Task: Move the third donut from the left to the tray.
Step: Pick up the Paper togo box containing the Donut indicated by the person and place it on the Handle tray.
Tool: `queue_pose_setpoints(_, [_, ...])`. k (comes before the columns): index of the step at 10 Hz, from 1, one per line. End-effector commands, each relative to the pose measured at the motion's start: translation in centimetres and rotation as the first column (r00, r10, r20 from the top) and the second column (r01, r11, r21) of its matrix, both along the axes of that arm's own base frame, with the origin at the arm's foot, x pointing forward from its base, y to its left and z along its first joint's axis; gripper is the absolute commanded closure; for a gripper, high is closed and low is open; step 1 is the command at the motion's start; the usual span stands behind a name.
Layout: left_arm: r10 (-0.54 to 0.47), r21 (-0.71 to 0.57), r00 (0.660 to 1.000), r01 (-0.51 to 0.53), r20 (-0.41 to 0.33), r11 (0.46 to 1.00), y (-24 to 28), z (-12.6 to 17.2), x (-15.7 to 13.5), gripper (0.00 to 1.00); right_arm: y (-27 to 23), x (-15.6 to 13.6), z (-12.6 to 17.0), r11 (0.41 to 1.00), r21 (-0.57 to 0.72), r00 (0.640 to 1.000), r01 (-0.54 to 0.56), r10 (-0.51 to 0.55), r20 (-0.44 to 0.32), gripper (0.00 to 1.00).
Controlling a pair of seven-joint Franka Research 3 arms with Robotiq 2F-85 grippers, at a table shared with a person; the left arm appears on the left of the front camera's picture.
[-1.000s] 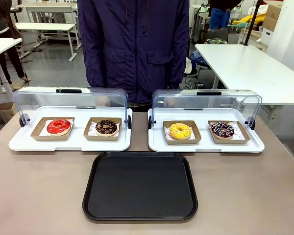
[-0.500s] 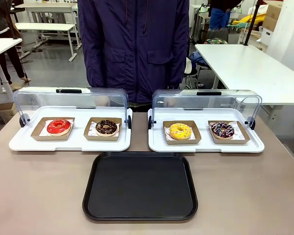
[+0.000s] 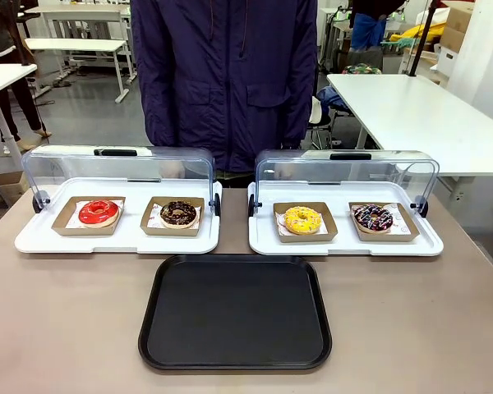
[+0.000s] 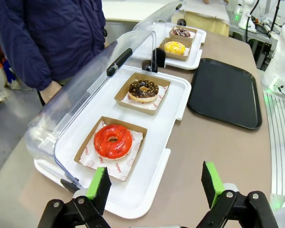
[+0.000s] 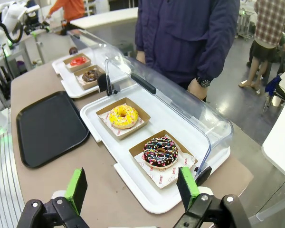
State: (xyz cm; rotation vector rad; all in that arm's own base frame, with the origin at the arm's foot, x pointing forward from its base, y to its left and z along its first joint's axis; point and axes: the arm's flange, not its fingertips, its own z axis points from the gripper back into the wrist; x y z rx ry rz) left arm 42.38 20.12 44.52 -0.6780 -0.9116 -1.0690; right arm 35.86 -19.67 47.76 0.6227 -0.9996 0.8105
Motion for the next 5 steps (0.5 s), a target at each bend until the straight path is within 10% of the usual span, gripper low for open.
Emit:
queue_pose_setpoints(1, [-0.011, 0.006, 1.0, 0.011, 0.0, 1.0, 0.02, 0.17, -0.24, 0.0, 0.09, 0.04, 0.0, 1.0, 0.006, 1.0, -0.003, 0.003, 0.018, 0.0])
queue_pose_setpoints(5, [-0.011, 0.006, 1.0, 0.011, 0.0, 1.0, 0.02, 0.17, -0.24, 0.0, 0.09, 0.04, 0.0, 1.0, 0.006, 1.0, -0.003, 0.003, 0.018, 0.0])
